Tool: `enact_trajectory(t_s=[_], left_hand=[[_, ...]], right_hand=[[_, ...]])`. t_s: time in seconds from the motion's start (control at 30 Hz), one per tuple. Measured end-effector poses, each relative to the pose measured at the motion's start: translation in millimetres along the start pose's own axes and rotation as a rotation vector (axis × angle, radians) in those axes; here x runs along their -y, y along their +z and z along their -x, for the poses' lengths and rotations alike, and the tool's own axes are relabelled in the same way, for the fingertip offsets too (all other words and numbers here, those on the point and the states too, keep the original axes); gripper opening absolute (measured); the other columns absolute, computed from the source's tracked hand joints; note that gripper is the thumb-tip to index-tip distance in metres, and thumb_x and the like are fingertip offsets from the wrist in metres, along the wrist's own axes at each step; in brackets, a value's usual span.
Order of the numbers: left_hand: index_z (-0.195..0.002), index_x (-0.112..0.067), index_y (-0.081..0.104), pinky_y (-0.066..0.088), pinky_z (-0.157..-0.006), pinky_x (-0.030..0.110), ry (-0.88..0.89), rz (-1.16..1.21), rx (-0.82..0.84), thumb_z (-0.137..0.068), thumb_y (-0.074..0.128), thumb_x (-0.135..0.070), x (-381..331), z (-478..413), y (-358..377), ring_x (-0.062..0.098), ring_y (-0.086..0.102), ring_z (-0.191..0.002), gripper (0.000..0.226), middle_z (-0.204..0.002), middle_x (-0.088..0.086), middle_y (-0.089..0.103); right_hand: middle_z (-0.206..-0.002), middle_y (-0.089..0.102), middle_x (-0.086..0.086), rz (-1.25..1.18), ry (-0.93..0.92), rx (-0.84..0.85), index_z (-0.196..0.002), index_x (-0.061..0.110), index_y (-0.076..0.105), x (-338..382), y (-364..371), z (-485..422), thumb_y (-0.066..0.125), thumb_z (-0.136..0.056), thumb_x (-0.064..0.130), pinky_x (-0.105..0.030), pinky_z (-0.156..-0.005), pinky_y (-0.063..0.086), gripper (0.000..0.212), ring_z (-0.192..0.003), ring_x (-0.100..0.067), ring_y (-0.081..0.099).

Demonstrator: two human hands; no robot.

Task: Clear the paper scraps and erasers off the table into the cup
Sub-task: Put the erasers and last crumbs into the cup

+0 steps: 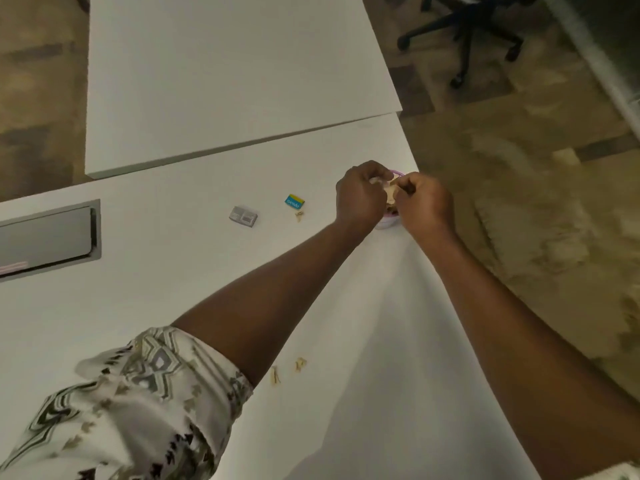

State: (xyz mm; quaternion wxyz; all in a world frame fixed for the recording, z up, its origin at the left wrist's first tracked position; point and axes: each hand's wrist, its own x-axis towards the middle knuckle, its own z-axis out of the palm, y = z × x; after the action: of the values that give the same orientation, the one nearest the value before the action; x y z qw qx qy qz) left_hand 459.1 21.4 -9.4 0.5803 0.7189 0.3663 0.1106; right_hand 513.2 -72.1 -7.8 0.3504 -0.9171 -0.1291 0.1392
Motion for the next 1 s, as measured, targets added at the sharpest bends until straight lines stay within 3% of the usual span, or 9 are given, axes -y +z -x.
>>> enact_trajectory(t_s=[0.13, 0.27, 0.37, 0.43, 0.53, 0.67, 0.77, 0.87, 1.0], left_hand=[[-0.085, -0.016, 0.075, 0.062, -0.072, 0.036, -0.006, 0.007, 0.034, -0.082, 0.052, 0.002, 0.8, -2.1, 3.6, 0.017, 0.073, -0.079, 0.03, -0.081, -0.006, 0.075], [-0.093, -0.019, 0.075, 0.061, -0.084, 0.045, 0.018, -0.004, 0.034, -0.088, 0.056, -0.005, 3.6, -0.2, -0.9, 0.021, 0.072, -0.089, 0.024, -0.09, -0.001, 0.076], [-0.095, -0.018, 0.074, 0.059, -0.087, 0.044, 0.035, 0.016, 0.009, -0.085, 0.053, -0.011, 3.3, 5.5, -10.6, 0.018, 0.071, -0.092, 0.024, -0.093, -0.003, 0.076], [-0.096, -0.019, 0.072, 0.058, -0.09, 0.04, 0.047, -0.004, -0.018, -0.084, 0.051, -0.01, 6.8, 10.5, -18.6, 0.014, 0.069, -0.095, 0.026, -0.094, -0.009, 0.074], [-0.102, -0.018, 0.071, 0.055, -0.094, 0.032, 0.071, -0.087, -0.045, -0.088, 0.048, -0.002, 22.5, 21.6, -32.2, 0.01, 0.066, -0.1, 0.031, -0.101, -0.008, 0.072], [-0.104, -0.019, 0.071, 0.051, -0.093, 0.028, 0.091, -0.226, -0.065, -0.091, 0.053, -0.004, 62.3, 44.8, -56.3, 0.011, 0.065, -0.1, 0.026, -0.108, -0.005, 0.072], [-0.105, -0.02, 0.071, 0.055, -0.09, 0.036, 0.074, -0.326, -0.063, -0.091, 0.057, -0.008, 99.0, 66.5, -78.7, 0.014, 0.065, -0.099, 0.023, -0.107, -0.002, 0.07], [-0.105, -0.021, 0.07, 0.055, -0.087, 0.038, 0.051, -0.399, -0.068, -0.091, 0.059, -0.012, 131.5, 88.6, -102.2, 0.014, 0.064, -0.1, 0.02, -0.107, -0.004, 0.068], [-0.106, -0.024, 0.068, 0.052, -0.083, 0.034, 0.048, -0.501, -0.092, -0.091, 0.06, -0.017, 163.3, 114.5, -134.2, 0.015, 0.062, -0.102, 0.018, -0.108, -0.007, 0.064]], right_hand=[[-0.102, 0.074, -0.002, 0.001, -0.004, 0.033, -0.107, 0.016, 0.074, -3.0, -6.0, -4.7, 0.056, -0.092, 0.011, -0.01, -0.057, 0.037, 0.023, -0.085, -0.015, 0.062], [-0.111, 0.073, -0.003, -0.03, -0.052, 0.0, -0.112, 0.018, 0.073, -4.1, -11.1, -0.1, 0.053, -0.093, 0.008, -0.021, -0.073, 0.048, 0.029, -0.096, -0.02, 0.067], [-0.123, 0.068, -0.006, 0.081, -0.277, -0.019, -0.121, 0.015, 0.069, -6.4, -9.7, 7.4, 0.056, -0.091, 0.013, -0.032, -0.087, 0.053, 0.032, -0.107, -0.024, 0.065], [-0.137, 0.059, -0.005, 0.202, -0.42, 0.063, -0.129, 0.013, 0.063, -9.5, -4.1, 11.7, 0.059, -0.09, 0.017, -0.036, -0.098, 0.05, 0.04, -0.121, -0.025, 0.058], [-0.15, 0.047, -0.007, 0.481, -0.488, 0.249, -0.139, 0.009, 0.051, -16.6, 9.8, 12.0, 0.062, -0.092, 0.032, -0.041, -0.111, 0.041, 0.053, -0.139, -0.027, 0.043], [-0.148, 0.049, -0.01, 0.665, -0.46, 0.296, -0.142, 0.008, 0.046, -22.6, 23.1, 10.1, 0.06, -0.092, 0.043, -0.044, -0.124, 0.018, 0.063, -0.141, -0.027, 0.04], [-0.142, 0.054, -0.01, 0.688, -0.473, 0.293, -0.141, 0.008, 0.046, -21.9, 25.8, 8.3, 0.06, -0.092, 0.042, -0.043, -0.125, 0.012, 0.061, -0.136, -0.026, 0.045], [-0.138, 0.057, -0.01, 0.664, -0.449, 0.289, -0.134, 0.01, 0.053, -14.6, 23.2, 4.7, 0.061, -0.091, 0.039, -0.041, -0.117, 0.029, 0.053, -0.13, -0.029, 0.049], [-0.131, 0.059, -0.009, 0.558, -0.458, 0.083, -0.116, 0.01, 0.064, 2.2, 18.3, 10.4, 0.062, -0.09, 0.033, -0.04, -0.098, 0.046, 0.036, -0.121, -0.032, 0.056]])
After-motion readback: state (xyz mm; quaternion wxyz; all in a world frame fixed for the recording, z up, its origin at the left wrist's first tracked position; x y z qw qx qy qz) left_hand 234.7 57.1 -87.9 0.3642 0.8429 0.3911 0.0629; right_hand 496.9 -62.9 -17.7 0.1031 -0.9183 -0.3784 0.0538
